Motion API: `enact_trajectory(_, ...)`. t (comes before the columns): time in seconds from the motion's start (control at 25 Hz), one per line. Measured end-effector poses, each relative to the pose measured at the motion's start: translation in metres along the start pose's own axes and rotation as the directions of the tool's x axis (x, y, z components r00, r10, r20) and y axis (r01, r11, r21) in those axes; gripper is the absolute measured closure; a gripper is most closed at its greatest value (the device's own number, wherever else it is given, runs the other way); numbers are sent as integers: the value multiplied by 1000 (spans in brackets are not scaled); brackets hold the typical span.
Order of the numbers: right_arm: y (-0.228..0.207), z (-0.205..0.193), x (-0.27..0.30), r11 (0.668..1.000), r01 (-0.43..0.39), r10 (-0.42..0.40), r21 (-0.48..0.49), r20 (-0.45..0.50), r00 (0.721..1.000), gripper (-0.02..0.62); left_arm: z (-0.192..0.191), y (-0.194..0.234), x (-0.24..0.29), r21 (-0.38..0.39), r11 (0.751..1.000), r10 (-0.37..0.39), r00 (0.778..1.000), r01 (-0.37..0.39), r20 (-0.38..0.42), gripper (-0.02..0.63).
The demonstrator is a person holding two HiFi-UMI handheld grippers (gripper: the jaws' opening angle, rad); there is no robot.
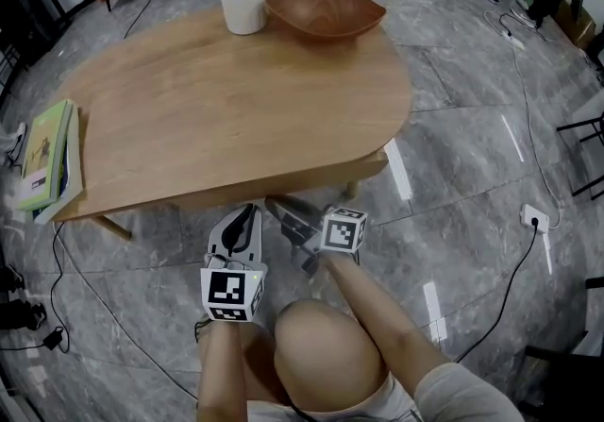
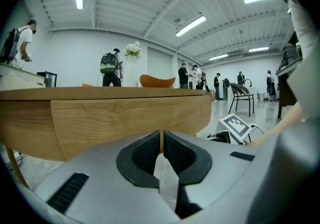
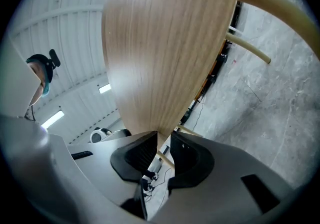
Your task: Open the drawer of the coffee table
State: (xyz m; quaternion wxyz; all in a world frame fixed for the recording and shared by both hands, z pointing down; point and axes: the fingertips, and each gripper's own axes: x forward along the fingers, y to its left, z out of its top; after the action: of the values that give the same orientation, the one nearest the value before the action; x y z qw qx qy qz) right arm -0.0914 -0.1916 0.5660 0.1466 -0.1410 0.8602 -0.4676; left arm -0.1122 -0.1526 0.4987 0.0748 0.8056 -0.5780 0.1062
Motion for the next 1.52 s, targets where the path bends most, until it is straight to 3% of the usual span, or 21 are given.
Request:
enact_trajectory(0.4,10,-7,-11,999,-32,32,7,-6,999,514,29,-7,-14,156,988,12,1000,-15,23,595)
enact_trajectory(0.56,12,-11,-15,999,-34,34,-12,-15,999,518,45,-1,-23,173,984,35,998,-45,60,595)
enact_trajectory(0.8,15,-14,-17,1000,-30,30,-7,-25,999,518,59,7,-31,237,970,53,997,-63,48,594)
enact_trajectory(0.84,15,-14,-17,1000,-30,30,-8,-28,999,518,60,8,-31,253,966,48,998,-55,35,582)
enact_trajectory(0.88,15,-15,-18,1000,-29,29,-9,-30,999,518,60,7,-31,278,960,39,999,-41,14,524)
enact_trajectory(0.92,15,-15,-18,1000,-29,28,-11,-33,999,518,60,6,-30,314,949,31,999,-25,-12,476)
enact_trajectory(1.08,15,-16,-18,999,-27,26,-17,-42,999,518,56,6,-26,507,862,51,992,17,-120,468)
enact_trajectory(1.2,15,-16,-17,999,-23,21,-31,-53,998,518,49,10,-21,595,801,79,975,60,-205,468)
enact_trajectory(1.28,15,-16,-16,999,-20,18,-43,-63,998,518,44,11,-17,615,783,80,966,91,-245,468)
enact_trajectory(1.44,15,-17,-17,998,-20,16,-58,-80,997,517,40,11,-14,622,774,72,958,122,-278,466)
enact_trajectory(1.52,14,-19,-17,997,-16,9,-73,-94,996,517,38,10,-14,642,752,72,949,150,-306,466)
